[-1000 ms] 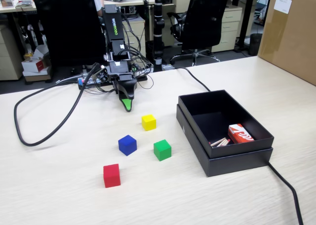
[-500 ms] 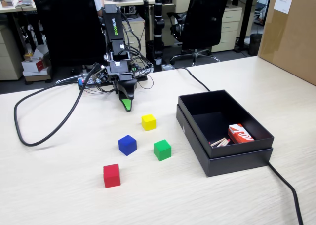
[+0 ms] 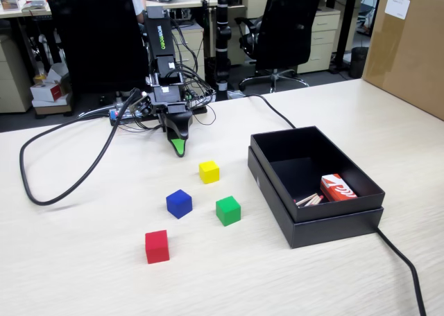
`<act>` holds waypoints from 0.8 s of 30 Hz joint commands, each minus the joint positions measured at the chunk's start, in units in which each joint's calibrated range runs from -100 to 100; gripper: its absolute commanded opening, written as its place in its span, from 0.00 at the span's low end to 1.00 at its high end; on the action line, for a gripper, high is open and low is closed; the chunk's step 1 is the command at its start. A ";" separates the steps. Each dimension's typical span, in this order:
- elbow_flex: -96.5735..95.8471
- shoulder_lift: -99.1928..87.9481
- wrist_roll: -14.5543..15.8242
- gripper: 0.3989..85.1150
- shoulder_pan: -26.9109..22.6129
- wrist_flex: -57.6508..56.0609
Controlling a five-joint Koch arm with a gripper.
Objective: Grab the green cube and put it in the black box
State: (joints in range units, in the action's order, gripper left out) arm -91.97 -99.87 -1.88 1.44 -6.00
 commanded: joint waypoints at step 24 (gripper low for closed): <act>-1.78 -0.13 -0.10 0.55 -0.20 -1.65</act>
State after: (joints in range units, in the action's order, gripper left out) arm -91.88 -99.87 -1.93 1.39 -6.00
